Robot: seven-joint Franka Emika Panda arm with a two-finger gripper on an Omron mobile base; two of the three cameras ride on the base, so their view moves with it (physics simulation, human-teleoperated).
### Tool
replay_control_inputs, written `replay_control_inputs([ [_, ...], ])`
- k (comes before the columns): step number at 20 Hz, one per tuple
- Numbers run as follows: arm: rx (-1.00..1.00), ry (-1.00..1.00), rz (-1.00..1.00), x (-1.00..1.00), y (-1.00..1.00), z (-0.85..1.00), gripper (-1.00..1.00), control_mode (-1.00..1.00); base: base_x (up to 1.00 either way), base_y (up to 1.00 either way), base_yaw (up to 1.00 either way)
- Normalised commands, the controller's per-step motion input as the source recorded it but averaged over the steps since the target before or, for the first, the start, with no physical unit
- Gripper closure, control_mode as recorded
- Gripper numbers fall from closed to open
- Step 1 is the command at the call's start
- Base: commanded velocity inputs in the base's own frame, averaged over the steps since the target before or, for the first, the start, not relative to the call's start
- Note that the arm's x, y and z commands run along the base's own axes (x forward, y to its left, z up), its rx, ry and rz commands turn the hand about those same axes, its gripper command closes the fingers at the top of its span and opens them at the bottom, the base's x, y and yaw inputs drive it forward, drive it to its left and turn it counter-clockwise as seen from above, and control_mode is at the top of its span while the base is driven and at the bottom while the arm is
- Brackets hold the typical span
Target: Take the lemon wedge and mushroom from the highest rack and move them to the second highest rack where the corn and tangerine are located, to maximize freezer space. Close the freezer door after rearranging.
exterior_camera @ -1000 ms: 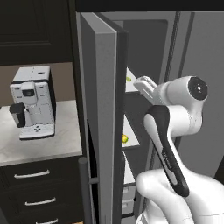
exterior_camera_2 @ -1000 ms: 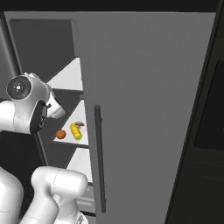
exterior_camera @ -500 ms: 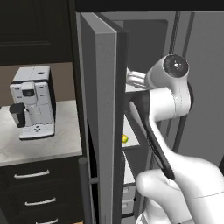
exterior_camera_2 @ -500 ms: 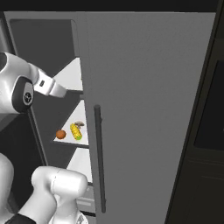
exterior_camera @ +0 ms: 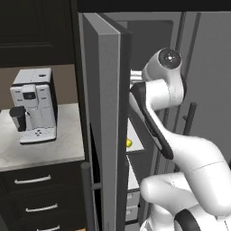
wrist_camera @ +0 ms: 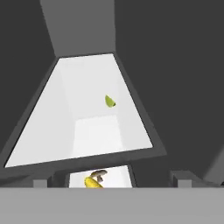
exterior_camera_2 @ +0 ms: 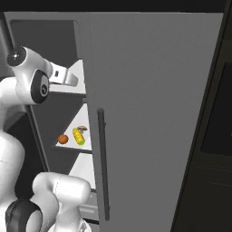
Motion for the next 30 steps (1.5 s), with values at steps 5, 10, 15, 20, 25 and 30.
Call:
replay_control_inputs([
  [5, -0.18, 0.10, 0.09, 0.76, 0.00, 0.00, -1.00, -1.00, 0.00, 0.00, 0.00],
  [10, -0.25, 0.14, 0.02, 0.48, 0.00, -0.02, -1.00, -1.00, 0.00, 0.00, 0.00],
  [15, -0.22, 0.08, 0.04, 0.43, -0.01, -0.14, -1.00, -1.00, 0.00, 0.00, 0.00],
  [20, -0.01, 0.01, 0.07, 0.40, -0.11, -0.37, -1.00, -1.00, 0.00, 0.00, 0.00],
  [25, 0.00, 0.00, 0.10, 0.49, -0.11, -0.34, -1.00, -1.00, 0.00, 0.00, 0.00],
  [30, 0.00, 0.03, 0.08, 0.70, 0.00, -0.17, -1.00, -1.00, 0.00, 0.00, 0.00],
])
